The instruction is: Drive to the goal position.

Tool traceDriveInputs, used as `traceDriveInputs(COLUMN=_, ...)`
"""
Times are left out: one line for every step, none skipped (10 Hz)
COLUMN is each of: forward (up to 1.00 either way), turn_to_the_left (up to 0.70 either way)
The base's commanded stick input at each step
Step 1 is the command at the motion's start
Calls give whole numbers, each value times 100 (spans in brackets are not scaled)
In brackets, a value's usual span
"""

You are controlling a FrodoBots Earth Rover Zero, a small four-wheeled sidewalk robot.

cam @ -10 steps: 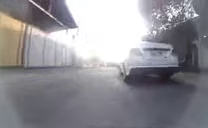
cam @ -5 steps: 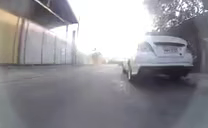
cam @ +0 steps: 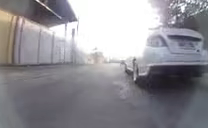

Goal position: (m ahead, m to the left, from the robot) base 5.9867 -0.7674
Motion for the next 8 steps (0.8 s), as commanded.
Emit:
traceDriveInputs(forward=100, turn_to_the_left=41)
traceDriveInputs(forward=100, turn_to_the_left=19)
traceDriveInputs(forward=100, turn_to_the_left=1)
traceDriveInputs(forward=100, turn_to_the_left=1)
traceDriveInputs(forward=100, turn_to_the_left=1)
traceDriveInputs(forward=100, turn_to_the_left=1)
traceDriveInputs(forward=100, turn_to_the_left=1)
traceDriveInputs(forward=100, turn_to_the_left=1)
